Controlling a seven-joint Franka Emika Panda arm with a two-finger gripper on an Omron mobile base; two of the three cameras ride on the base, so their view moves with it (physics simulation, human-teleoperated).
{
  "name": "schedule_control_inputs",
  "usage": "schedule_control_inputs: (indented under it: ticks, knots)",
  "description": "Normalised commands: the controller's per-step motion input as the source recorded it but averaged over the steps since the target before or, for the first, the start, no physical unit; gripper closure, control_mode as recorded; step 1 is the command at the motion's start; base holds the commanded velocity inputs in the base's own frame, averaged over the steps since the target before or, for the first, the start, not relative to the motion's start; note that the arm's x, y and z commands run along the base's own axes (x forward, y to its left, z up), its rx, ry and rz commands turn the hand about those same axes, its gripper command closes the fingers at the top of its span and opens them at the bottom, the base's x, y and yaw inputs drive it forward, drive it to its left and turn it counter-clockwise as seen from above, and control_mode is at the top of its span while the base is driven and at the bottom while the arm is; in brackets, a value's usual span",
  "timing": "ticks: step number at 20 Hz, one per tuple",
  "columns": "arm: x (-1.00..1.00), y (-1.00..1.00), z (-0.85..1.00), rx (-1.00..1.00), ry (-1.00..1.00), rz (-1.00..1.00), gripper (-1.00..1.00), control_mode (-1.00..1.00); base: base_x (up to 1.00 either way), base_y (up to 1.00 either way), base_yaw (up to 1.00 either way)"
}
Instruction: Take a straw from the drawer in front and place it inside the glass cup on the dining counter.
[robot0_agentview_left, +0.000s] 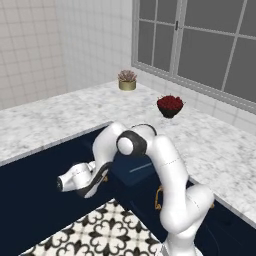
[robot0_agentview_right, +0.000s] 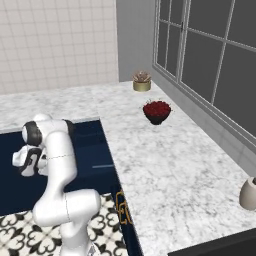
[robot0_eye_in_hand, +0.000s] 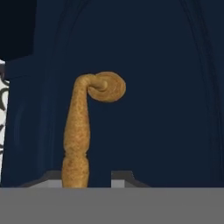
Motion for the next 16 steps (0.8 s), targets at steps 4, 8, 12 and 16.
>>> schedule_control_inputs:
  ticks: [4,8,12,16]
  knots:
    - [-0.32,0.47,0.62,0.11,0.12,0.01,-1.00,-1.00,0.00,0.00,0.00]
    - [-0.41,0.00,0.99,0.28,0.19,0.00,-1.00,-1.00,0.00,0.00,0.00]
    - [-0.37,-0.04,1.00,0.39,0.29,0.00,-1.00,-1.00,0.00,0.00,0.00]
    - [-0.34,-0.14,1.00,0.40,0.24,0.00,-1.00,-1.00,0.00,0.00,0.00]
